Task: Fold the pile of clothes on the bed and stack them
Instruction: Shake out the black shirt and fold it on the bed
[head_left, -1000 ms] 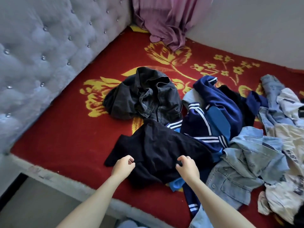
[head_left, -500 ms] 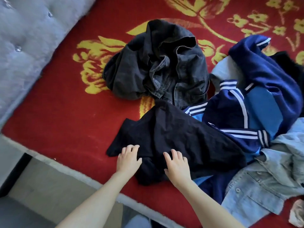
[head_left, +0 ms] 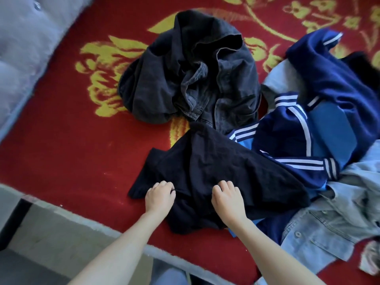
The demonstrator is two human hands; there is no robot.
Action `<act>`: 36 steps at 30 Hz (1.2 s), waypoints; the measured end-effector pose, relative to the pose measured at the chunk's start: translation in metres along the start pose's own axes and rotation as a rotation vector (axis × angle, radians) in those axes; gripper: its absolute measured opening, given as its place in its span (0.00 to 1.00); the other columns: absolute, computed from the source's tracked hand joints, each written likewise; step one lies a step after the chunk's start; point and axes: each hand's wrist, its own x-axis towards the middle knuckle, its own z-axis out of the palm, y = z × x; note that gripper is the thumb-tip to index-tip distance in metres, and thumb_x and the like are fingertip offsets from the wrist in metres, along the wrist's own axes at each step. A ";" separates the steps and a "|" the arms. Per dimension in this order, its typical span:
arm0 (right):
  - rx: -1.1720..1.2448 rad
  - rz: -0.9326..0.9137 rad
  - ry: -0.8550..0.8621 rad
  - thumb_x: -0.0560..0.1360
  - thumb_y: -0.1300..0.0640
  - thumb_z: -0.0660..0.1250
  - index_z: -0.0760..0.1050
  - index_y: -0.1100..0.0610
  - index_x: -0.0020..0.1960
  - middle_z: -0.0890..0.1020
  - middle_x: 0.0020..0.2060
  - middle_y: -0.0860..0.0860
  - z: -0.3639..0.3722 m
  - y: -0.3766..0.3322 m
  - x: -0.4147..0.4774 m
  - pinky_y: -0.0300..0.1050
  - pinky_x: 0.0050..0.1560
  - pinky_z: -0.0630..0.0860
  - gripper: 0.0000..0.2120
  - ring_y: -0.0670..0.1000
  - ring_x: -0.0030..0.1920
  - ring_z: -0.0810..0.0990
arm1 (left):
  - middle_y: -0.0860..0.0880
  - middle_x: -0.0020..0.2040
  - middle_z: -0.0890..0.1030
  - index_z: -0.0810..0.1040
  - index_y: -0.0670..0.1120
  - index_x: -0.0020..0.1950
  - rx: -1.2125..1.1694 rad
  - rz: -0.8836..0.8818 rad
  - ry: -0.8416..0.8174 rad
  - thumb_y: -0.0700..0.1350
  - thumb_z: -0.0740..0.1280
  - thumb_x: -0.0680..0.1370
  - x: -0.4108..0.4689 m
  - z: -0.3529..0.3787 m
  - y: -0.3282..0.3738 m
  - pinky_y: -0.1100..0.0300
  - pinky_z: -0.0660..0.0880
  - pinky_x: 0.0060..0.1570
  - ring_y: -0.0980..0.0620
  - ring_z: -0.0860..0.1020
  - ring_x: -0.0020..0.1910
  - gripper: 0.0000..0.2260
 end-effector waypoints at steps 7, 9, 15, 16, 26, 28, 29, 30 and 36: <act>0.132 0.156 -0.243 0.46 0.45 0.82 0.80 0.58 0.38 0.78 0.32 0.52 -0.018 -0.037 0.001 0.45 0.25 0.72 0.27 0.55 0.31 0.78 | 0.49 0.52 0.80 0.79 0.44 0.53 -0.144 0.073 0.142 0.46 0.63 0.78 -0.020 -0.036 0.005 0.56 0.68 0.51 0.47 0.75 0.54 0.09; 0.246 0.287 -0.244 0.60 0.55 0.78 0.78 0.62 0.42 0.78 0.37 0.58 -0.028 -0.051 0.007 0.51 0.35 0.72 0.16 0.61 0.40 0.79 | 0.49 0.51 0.80 0.80 0.44 0.52 -0.190 0.091 0.180 0.45 0.64 0.78 -0.029 -0.046 0.008 0.56 0.69 0.50 0.47 0.75 0.53 0.08; 0.364 0.338 -0.069 0.73 0.59 0.66 0.79 0.61 0.51 0.78 0.47 0.58 -0.072 -0.040 0.008 0.50 0.47 0.67 0.09 0.61 0.52 0.74 | 0.48 0.48 0.81 0.80 0.43 0.50 -0.270 0.153 0.298 0.44 0.65 0.77 -0.054 -0.083 0.014 0.55 0.68 0.49 0.46 0.76 0.52 0.07; 0.376 0.311 -0.055 0.74 0.57 0.65 0.79 0.60 0.52 0.78 0.48 0.56 -0.083 -0.033 0.007 0.49 0.48 0.66 0.10 0.59 0.53 0.73 | 0.48 0.47 0.81 0.81 0.43 0.49 -0.289 0.171 0.330 0.44 0.65 0.77 -0.057 -0.092 0.016 0.55 0.69 0.49 0.46 0.76 0.51 0.07; 0.821 0.312 0.230 0.71 0.64 0.71 0.77 0.63 0.33 0.73 0.25 0.45 -0.235 0.013 -0.014 0.41 0.36 0.65 0.09 0.43 0.30 0.70 | 0.45 0.42 0.81 0.81 0.40 0.46 -0.407 0.453 0.701 0.40 0.67 0.76 -0.099 -0.215 0.069 0.59 0.67 0.40 0.45 0.78 0.45 0.05; 0.999 0.378 0.364 0.71 0.66 0.70 0.75 0.62 0.29 0.71 0.21 0.43 -0.278 0.027 -0.021 0.39 0.32 0.65 0.13 0.40 0.26 0.67 | 0.44 0.45 0.81 0.80 0.39 0.48 -0.446 0.463 0.778 0.40 0.65 0.77 -0.106 -0.250 0.074 0.58 0.68 0.41 0.45 0.78 0.47 0.06; 1.066 0.399 0.431 0.71 0.67 0.69 0.75 0.61 0.29 0.72 0.20 0.43 -0.301 0.035 -0.025 0.36 0.30 0.66 0.12 0.40 0.24 0.67 | 0.43 0.46 0.81 0.80 0.39 0.48 -0.457 0.481 0.825 0.40 0.65 0.77 -0.111 -0.268 0.077 0.56 0.69 0.42 0.44 0.78 0.47 0.06; 1.114 0.406 0.488 0.72 0.67 0.69 0.75 0.59 0.31 0.73 0.19 0.42 -0.325 0.041 -0.030 0.32 0.27 0.66 0.12 0.39 0.22 0.68 | 0.43 0.46 0.81 0.80 0.39 0.48 -0.464 0.500 0.881 0.40 0.65 0.77 -0.116 -0.286 0.079 0.54 0.70 0.44 0.43 0.78 0.47 0.06; 1.328 0.347 0.791 0.74 0.68 0.65 0.73 0.61 0.36 0.74 0.16 0.44 -0.433 0.065 -0.062 0.30 0.20 0.66 0.09 0.40 0.17 0.70 | 0.40 0.47 0.82 0.80 0.37 0.50 -0.495 0.562 1.097 0.38 0.65 0.77 -0.150 -0.373 0.086 0.56 0.69 0.45 0.41 0.78 0.47 0.07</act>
